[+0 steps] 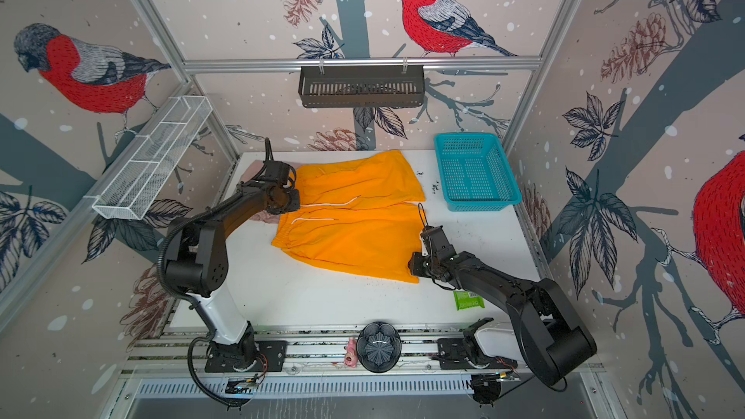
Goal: Fold and stack the shorts
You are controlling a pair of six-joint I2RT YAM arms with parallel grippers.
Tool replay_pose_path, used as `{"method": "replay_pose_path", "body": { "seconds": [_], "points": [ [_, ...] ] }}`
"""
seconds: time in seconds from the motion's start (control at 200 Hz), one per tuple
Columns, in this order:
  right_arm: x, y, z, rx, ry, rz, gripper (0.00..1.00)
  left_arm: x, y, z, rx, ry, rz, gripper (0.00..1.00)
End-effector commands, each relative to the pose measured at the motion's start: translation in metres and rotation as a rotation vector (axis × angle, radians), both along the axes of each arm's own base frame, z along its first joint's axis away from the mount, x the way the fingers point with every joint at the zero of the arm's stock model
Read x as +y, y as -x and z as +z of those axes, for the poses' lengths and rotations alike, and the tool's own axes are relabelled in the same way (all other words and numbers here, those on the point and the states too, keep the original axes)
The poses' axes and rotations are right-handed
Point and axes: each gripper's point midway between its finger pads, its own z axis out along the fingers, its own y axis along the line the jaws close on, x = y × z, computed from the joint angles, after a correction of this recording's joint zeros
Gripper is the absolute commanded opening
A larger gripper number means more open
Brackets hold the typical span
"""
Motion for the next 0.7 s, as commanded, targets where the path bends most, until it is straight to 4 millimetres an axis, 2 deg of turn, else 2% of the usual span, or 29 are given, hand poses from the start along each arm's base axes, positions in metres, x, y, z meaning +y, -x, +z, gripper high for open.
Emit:
{"method": "replay_pose_path", "body": {
  "seconds": [0.0, 0.07, 0.155, 0.315, 0.455, 0.56, 0.695],
  "points": [
    [-0.009, 0.009, -0.008, 0.042, 0.043, -0.016, 0.37, -0.008, -0.008, 0.0, -0.026, 0.042, -0.029, 0.27],
    [-0.011, 0.01, -0.011, 0.048, 0.051, -0.019, 0.37, -0.008, -0.007, -0.004, -0.013, 0.038, -0.03, 0.2],
    [-0.01, 0.01, -0.012, 0.046, 0.052, -0.018, 0.32, -0.003, -0.004, -0.008, 0.002, 0.01, -0.017, 0.0],
    [-0.01, 0.01, -0.017, 0.053, 0.048, -0.021, 0.21, 0.006, 0.0, -0.007, 0.024, -0.038, 0.005, 0.0],
    [-0.013, 0.01, -0.019, 0.061, 0.053, -0.031, 0.06, 0.012, 0.001, 0.011, -0.008, -0.051, 0.033, 0.0],
    [-0.02, 0.009, -0.019, 0.07, 0.063, -0.05, 0.03, 0.02, 0.003, 0.03, -0.05, -0.081, 0.065, 0.0],
    [-0.028, 0.009, -0.02, 0.079, 0.07, -0.074, 0.02, 0.027, 0.006, 0.045, -0.086, -0.09, 0.091, 0.0]
  ]
}}
